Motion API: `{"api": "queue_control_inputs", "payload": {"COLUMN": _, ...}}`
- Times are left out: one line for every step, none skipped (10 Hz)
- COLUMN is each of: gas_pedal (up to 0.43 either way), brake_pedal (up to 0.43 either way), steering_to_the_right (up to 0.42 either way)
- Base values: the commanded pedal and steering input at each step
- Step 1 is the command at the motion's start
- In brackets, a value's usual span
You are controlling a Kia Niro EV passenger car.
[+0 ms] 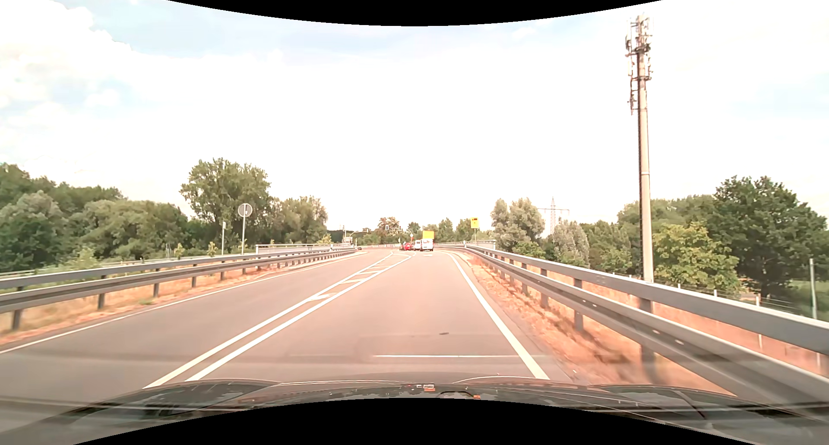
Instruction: Follow the waypoints while adhering to traffic rules and regulations
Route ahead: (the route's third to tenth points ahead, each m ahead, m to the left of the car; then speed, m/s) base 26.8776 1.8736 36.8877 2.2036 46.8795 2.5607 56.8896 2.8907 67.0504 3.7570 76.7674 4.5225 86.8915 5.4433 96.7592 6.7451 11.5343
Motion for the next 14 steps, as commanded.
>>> {"api": "queue_control_inputs", "payload": {"gas_pedal": 0.0, "brake_pedal": 0.0, "steering_to_the_right": 0.005}}
{"api": "queue_control_inputs", "payload": {"gas_pedal": 0.0, "brake_pedal": 0.0, "steering_to_the_right": 0.005}}
{"api": "queue_control_inputs", "payload": {"gas_pedal": 0.0, "brake_pedal": 0.0, "steering_to_the_right": 0.005}}
{"api": "queue_control_inputs", "payload": {"gas_pedal": 0.0, "brake_pedal": 0.0, "steering_to_the_right": 0.005}}
{"api": "queue_control_inputs", "payload": {"gas_pedal": 0.0, "brake_pedal": 0.0, "steering_to_the_right": 0.005}}
{"api": "queue_control_inputs", "payload": {"gas_pedal": 0.0, "brake_pedal": 0.0, "steering_to_the_right": 0.005}}
{"api": "queue_control_inputs", "payload": {"gas_pedal": 0.0, "brake_pedal": 0.0, "steering_to_the_right": 0.005}}
{"api": "queue_control_inputs", "payload": {"gas_pedal": 0.0, "brake_pedal": 0.0, "steering_to_the_right": 0.005}}
{"api": "queue_control_inputs", "payload": {"gas_pedal": 0.0, "brake_pedal": 0.0, "steering_to_the_right": 0.005}}
{"api": "queue_control_inputs", "payload": {"gas_pedal": 0.0, "brake_pedal": 0.0, "steering_to_the_right": 0.005}}
{"api": "queue_control_inputs", "payload": {"gas_pedal": 0.0, "brake_pedal": 0.0, "steering_to_the_right": 0.005}}
{"api": "queue_control_inputs", "payload": {"gas_pedal": 0.0, "brake_pedal": 0.0, "steering_to_the_right": 0.005}}
{"api": "queue_control_inputs", "payload": {"gas_pedal": 0.0, "brake_pedal": 0.0, "steering_to_the_right": 0.005}}
{"api": "queue_control_inputs", "payload": {"gas_pedal": 0.0, "brake_pedal": 0.0, "steering_to_the_right": 0.005}}
